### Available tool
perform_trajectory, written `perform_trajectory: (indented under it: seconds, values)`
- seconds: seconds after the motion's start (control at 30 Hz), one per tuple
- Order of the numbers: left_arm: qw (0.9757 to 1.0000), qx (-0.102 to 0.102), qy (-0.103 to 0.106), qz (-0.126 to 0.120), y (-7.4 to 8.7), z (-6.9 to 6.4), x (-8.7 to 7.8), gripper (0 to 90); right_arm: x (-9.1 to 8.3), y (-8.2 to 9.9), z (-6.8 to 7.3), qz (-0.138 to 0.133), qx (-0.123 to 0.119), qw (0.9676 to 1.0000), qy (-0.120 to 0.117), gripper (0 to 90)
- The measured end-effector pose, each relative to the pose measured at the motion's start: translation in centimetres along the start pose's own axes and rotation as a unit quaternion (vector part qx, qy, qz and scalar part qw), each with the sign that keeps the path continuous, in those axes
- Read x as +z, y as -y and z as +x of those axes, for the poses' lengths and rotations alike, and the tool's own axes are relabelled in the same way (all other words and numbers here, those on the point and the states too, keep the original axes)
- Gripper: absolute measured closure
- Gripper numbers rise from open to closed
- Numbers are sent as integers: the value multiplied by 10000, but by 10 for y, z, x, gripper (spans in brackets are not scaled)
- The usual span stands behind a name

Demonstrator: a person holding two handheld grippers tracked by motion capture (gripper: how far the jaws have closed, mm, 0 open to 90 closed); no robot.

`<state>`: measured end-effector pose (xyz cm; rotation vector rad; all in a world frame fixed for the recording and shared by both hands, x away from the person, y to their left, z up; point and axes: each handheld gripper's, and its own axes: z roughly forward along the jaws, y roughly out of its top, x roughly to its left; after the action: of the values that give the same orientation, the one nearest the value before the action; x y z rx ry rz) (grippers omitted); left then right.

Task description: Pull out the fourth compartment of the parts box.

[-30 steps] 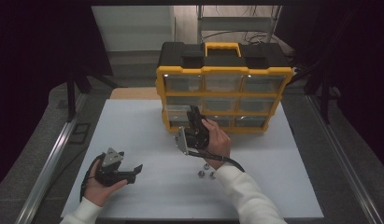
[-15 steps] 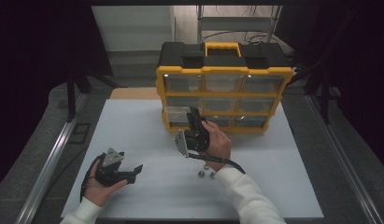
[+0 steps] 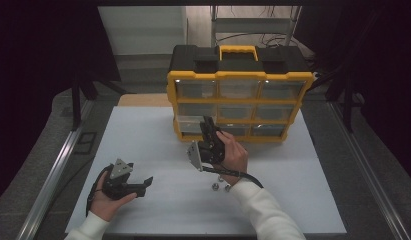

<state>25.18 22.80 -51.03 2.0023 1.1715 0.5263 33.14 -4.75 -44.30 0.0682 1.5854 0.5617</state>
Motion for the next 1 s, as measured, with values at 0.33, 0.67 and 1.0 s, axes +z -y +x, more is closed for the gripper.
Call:
perform_trajectory:
  seconds: [0.33,0.67,1.0]
  values:
    - [10000,-5,0,-10,0,0,0,133,-3,0,1,-21,2,10000,7,689]
    - [10000,-3,0,-10,0,0,0,133,-5,0,1,-39,36,10000,-4,685]
    - [10000,2,-3,-13,0,0,-1,133,-7,0,1,-45,50,10000,-8,685]
